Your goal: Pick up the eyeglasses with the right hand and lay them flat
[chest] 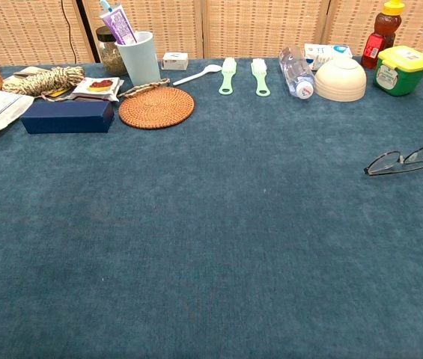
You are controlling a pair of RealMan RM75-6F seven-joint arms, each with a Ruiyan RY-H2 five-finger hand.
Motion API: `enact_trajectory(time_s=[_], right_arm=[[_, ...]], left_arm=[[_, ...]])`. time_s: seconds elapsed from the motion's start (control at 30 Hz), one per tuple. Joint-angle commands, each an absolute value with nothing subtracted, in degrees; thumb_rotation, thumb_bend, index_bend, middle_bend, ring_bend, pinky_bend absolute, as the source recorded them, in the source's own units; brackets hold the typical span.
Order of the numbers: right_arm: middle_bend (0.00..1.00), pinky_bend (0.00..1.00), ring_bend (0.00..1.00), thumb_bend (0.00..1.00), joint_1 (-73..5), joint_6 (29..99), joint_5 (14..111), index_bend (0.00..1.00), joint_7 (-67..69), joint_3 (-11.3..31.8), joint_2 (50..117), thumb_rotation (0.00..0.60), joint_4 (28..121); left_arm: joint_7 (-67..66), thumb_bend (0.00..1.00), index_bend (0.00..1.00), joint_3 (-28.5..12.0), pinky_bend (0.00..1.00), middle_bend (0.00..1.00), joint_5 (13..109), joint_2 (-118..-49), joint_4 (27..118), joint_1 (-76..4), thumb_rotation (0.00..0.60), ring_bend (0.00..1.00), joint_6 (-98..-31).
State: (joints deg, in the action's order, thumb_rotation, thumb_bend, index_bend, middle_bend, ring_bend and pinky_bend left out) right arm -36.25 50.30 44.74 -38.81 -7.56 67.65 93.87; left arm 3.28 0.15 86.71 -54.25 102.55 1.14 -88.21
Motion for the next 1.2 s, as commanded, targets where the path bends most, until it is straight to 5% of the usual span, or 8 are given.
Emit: enact_trajectory(time_s=[0.03, 0.87, 1.2], right_arm=[[0.54, 0.49, 0.50, 0.19, -36.66, 50.38, 44.37, 0.63, -39.37, -7.45, 67.90, 0.600, 94.38], [0.51, 0.50, 0.49, 0.19, -48.73, 53.82, 30.31, 0.61, -50.34, -3.50, 73.67, 0.600, 102.85], [0.49, 0.50, 0.46, 0.19, -50.46, 56.92, 30.70, 0.58, -49.53, -2.50, 69.52, 0.600, 106.98]], left_arm=[[3.42, 0.34, 0.12, 0.15, 0.00, 0.08, 86.62, -54.25, 102.40, 1.18, 0.600, 0.06, -88.22], [6.54, 0.34, 0.12, 0.17, 0.00, 0.08, 85.59, -55.46, 98.91, 1.26, 0.600, 0.06, -87.29], [6.66, 0.34, 0.12, 0.26, 0.00, 0.08, 85.85, -55.67, 98.86, 1.22, 0.600, 0.06, -87.18]])
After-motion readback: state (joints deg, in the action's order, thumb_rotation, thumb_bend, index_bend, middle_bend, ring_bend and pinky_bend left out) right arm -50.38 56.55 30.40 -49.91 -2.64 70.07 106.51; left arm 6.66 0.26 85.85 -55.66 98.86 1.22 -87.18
